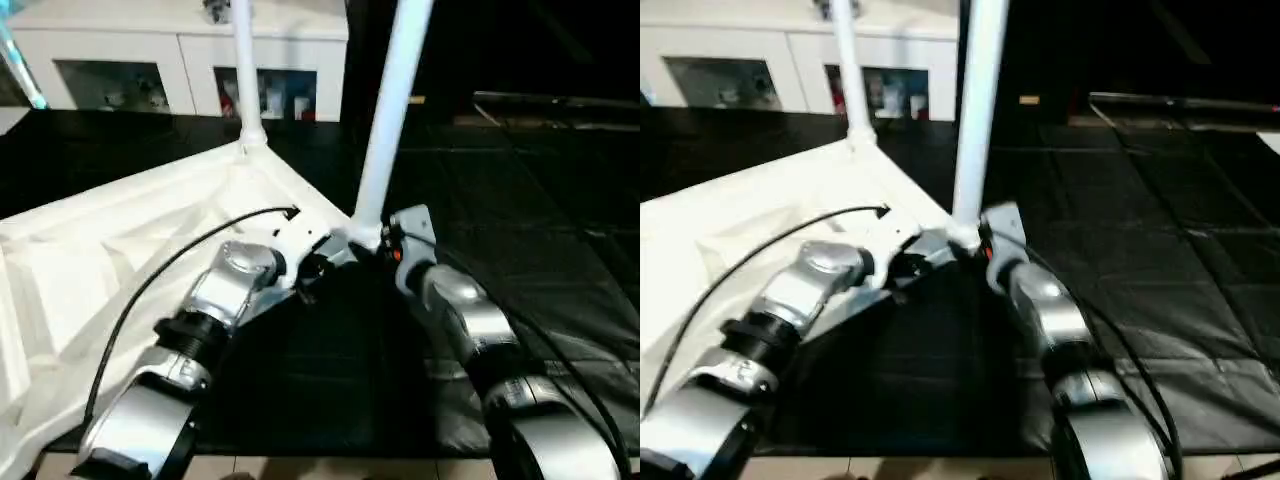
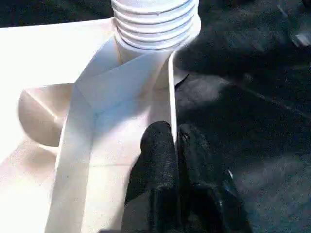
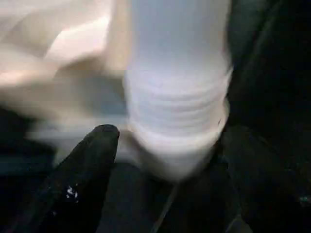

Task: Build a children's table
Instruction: Rotate leg to tighten

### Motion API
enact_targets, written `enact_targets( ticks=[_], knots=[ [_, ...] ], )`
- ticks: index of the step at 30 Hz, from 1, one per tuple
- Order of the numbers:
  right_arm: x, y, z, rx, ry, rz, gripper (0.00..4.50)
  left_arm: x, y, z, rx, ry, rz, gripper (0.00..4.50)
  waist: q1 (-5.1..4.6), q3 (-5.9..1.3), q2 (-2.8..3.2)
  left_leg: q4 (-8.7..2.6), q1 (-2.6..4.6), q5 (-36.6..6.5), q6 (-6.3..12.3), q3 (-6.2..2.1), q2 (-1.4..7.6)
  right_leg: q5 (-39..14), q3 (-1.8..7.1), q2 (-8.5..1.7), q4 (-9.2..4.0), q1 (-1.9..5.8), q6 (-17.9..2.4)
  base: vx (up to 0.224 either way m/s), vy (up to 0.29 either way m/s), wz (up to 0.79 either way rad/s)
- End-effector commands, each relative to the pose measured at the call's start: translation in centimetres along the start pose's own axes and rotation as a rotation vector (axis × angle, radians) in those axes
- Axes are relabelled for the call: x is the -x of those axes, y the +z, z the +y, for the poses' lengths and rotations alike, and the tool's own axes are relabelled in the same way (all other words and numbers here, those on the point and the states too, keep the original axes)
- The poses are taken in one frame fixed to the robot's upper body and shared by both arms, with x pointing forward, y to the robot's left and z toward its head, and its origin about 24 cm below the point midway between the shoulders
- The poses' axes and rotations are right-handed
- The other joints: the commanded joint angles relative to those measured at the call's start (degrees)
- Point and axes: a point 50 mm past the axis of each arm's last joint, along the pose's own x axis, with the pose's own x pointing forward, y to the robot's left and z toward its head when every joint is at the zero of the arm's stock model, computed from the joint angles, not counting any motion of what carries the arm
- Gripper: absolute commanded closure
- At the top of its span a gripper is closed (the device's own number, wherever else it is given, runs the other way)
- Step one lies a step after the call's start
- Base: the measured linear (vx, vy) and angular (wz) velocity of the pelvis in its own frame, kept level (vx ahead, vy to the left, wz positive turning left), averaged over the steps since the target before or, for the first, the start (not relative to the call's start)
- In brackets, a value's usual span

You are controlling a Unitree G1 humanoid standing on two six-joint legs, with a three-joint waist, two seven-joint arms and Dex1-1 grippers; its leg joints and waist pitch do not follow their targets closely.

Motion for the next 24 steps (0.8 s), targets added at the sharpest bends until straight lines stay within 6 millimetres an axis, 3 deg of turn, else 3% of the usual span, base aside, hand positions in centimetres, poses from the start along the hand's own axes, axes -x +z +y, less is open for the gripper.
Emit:
enact_targets(
  ticks=[1, 2, 4, 6, 8, 15, 19, 24],
  knots=[
    [0.6, 0.2, 0.1, 0.023, 0.040, -0.032, 0.51, 0.6, 1.2, 0.9, -0.070, 0.005, -0.021, 4.50, 0.41, -4.04, 0.80, -3.38, 0.55, -13.2, 2.02, -0.35, 1.85, -11.4, 2.54, -4.09, -3.50, 3.33, -12.5, 0.000, 0.000, 0.00],
    [1.1, 0.3, -0.2, 0.025, 0.040, -0.050, 0.47, 0.6, 1.0, 0.8, -0.079, -0.018, -0.016, 4.50, 0.57, -4.01, 0.55, -3.39, 0.57, -13.5, 2.02, -0.32, 1.92, -11.6, 2.52, -4.04, -3.63, 3.32, -12.4, 0.000, 0.000, 0.00],
    [2.3, 0.9, -0.7, 0.023, 0.066, -0.108, 0.34, 0.7, 0.4, 0.6, -0.121, -0.090, -0.015, 4.50, 0.81, -4.10, 0.93, -3.30, 0.53, -12.5, 2.54, -0.39, 1.90, -9.6, 2.55, -3.90, -3.26, 3.38, -12.5, 0.000, 0.000, 0.00],
    [3.1, 1.3, -0.9, 0.049, 0.088, -0.135, 0.06, 0.8, 0.1, 0.4, -0.141, -0.130, -0.015, 4.50, 0.96, -4.07, 0.87, -3.24, 0.43, -11.5, 3.08, -0.41, 1.92, -8.1, 2.54, -3.89, -3.13, 3.50, -12.6, 0.000, 0.000, 0.00],
    [3.9, 1.6, -1.1, 0.066, 0.113, -0.146, 0.01, 0.9, -0.1, 0.2, -0.159, -0.170, -0.013, 4.50, 0.95, -4.10, 0.80, -3.16, 0.51, -11.2, 3.28, -0.31, 1.91, -7.4, 2.54, -3.90, -3.02, 3.46, -13.1, 0.000, 0.000, 0.00],
    [7.8, 3.0, -3.2, 0.249, 0.311, -0.098, 0.01, 1.8, -0.9, -0.4, -0.255, -0.370, -0.013, 4.50, 2.51, -3.99, 0.50, -2.93, 0.62, -11.1, 4.03, -0.16, 2.10, -8.8, 2.53, -4.06, -3.05, 3.50, -13.3, 0.000, 0.000, 0.00],
    [8.9, 3.5, -3.3, 0.284, 0.432, -0.051, 0.01, 2.1, -1.2, -0.7, -0.299, -0.452, -0.001, 4.50, 3.08, -3.99, 0.36, -2.80, 0.50, -11.3, 4.74, -0.12, 2.16, -10.3, 2.41, -4.12, -3.01, 3.57, -12.9, 0.000, 0.000, 0.00],
    [9.4, 3.9, -2.7, 0.355, 0.580, 0.014, 0.01, 2.6, -1.7, -1.1, -0.385, -0.560, 0.034, 4.50, 4.02, -4.05, 0.37, -2.69, 0.71, -11.4, 4.53, -0.06, 2.47, -11.4, 2.47, -4.28, -2.98, 3.14, -12.9, 0.000, 0.000, 0.00]
  ],
)
